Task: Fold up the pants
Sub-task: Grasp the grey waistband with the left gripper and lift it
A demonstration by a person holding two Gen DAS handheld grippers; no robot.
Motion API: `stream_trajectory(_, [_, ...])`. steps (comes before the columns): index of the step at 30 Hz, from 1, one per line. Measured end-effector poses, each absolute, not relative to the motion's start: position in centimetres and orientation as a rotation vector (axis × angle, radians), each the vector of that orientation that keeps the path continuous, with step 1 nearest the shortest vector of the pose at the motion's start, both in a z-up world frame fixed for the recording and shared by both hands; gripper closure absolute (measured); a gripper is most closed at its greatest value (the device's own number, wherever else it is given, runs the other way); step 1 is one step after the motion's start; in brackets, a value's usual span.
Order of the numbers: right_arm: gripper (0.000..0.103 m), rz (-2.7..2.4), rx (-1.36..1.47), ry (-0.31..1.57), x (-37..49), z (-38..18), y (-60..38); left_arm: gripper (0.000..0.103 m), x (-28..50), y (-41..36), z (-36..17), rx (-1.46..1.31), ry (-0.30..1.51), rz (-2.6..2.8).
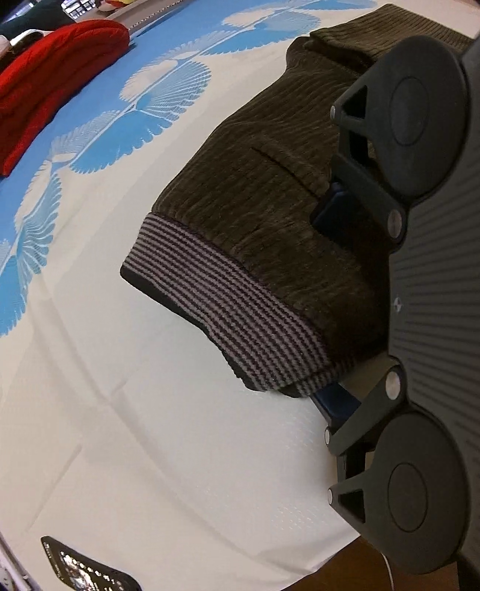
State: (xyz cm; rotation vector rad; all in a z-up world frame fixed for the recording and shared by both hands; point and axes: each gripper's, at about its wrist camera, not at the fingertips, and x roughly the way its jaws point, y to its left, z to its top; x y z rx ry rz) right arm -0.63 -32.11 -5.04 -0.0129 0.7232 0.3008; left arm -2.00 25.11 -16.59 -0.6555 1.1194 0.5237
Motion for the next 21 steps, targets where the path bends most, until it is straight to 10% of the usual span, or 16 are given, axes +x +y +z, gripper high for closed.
stream_trajectory(15, [0.050,0.260,-0.189,1.029,-0.1,-10.4,-30.8,0.024,-1.2,24.1,-16.2,-0.588,1.104,0.531])
stream_trajectory(21, [0.050,0.264,-0.224,1.048,0.0,-10.9,-30.0,0.063,-1.5,22.9,-14.5,-0.469,1.049,0.532])
